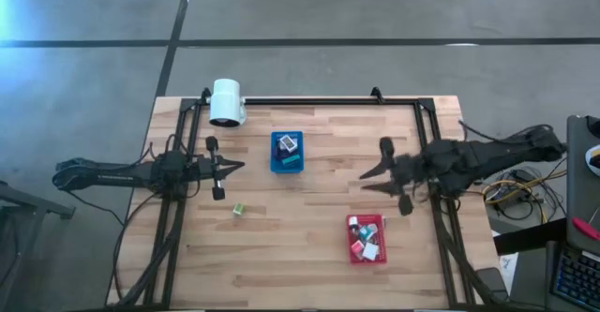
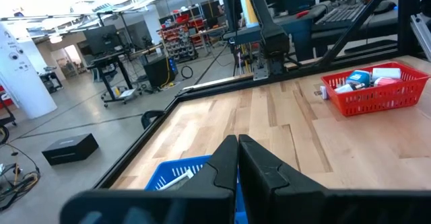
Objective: Pick & Place Office items
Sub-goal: Put the green charger adapter into the red bin
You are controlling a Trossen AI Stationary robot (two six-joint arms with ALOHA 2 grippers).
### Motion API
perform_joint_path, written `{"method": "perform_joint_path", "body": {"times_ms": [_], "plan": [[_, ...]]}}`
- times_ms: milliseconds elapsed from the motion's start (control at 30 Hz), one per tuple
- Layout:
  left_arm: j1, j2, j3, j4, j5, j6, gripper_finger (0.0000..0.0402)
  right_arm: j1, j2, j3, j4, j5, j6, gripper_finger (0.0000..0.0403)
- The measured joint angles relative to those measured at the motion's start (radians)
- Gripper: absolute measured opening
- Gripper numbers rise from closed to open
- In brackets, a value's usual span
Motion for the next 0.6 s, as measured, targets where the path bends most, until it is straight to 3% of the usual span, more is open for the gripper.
{"method": "perform_joint_path", "body": {"times_ms": [300,600], "plan": [[0.0,0.0,0.0,0.0,0.0,0.004,0.0017,-0.253,-0.352,-0.363,0.268,-0.224,0.002,0.0023],[0.0,0.0,0.0,0.0,0.0,0.008,0.0017,-0.43,-0.495,-0.576,0.474,-0.3,-0.006,0.0013]]}}
